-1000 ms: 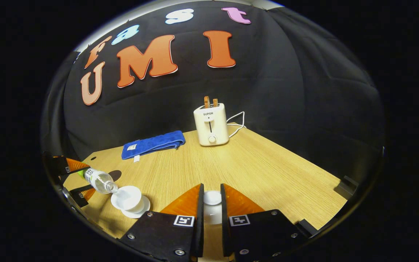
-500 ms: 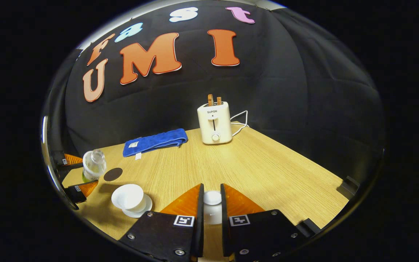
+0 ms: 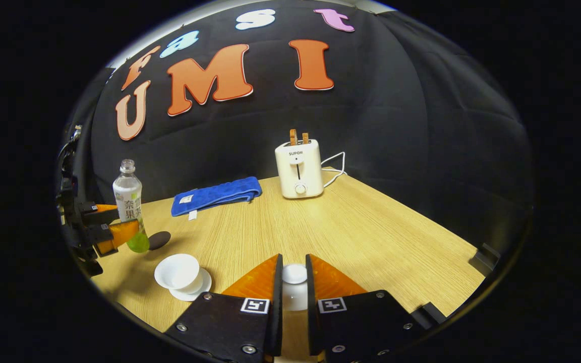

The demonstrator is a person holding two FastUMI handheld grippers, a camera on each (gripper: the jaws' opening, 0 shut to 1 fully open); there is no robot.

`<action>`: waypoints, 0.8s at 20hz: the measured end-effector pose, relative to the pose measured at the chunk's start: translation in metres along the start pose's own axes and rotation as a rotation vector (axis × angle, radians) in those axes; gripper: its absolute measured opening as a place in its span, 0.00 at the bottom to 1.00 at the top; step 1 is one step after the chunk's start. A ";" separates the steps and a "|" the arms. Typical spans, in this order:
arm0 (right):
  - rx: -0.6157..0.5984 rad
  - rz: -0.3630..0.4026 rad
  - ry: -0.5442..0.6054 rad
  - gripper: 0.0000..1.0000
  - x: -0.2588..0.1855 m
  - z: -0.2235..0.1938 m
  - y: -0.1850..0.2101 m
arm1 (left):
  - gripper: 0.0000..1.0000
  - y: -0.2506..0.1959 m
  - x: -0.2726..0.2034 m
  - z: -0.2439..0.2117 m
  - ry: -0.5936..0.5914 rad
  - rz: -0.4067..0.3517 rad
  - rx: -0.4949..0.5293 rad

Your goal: Open the teacup lid with one hand, grasp the water bottle and pour water into the teacup with the other hand; after pouring, place the water bottle on the coaster and then close the teacup lid.

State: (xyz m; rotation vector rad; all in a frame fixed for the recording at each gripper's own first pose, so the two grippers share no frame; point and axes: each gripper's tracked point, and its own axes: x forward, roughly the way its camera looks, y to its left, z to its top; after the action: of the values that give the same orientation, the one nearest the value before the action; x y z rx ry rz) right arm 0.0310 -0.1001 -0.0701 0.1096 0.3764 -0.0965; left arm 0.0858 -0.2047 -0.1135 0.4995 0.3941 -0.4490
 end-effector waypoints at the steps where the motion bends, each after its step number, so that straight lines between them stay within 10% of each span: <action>1: 0.010 0.006 0.002 0.17 0.000 0.000 0.000 | 0.66 0.004 0.001 0.001 -0.016 -0.004 -0.054; 10: 0.031 -0.015 0.013 0.21 0.004 -0.003 -0.012 | 0.69 -0.011 -0.001 0.001 -0.082 0.051 -0.372; 16: 0.029 -0.009 0.028 0.21 0.006 -0.007 -0.009 | 0.67 -0.011 0.000 -0.010 -0.024 0.066 -0.410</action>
State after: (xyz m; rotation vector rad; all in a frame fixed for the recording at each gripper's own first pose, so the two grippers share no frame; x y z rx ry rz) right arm 0.0334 -0.1084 -0.0799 0.1384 0.4034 -0.1097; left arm 0.0779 -0.2075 -0.1257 0.1085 0.4322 -0.2988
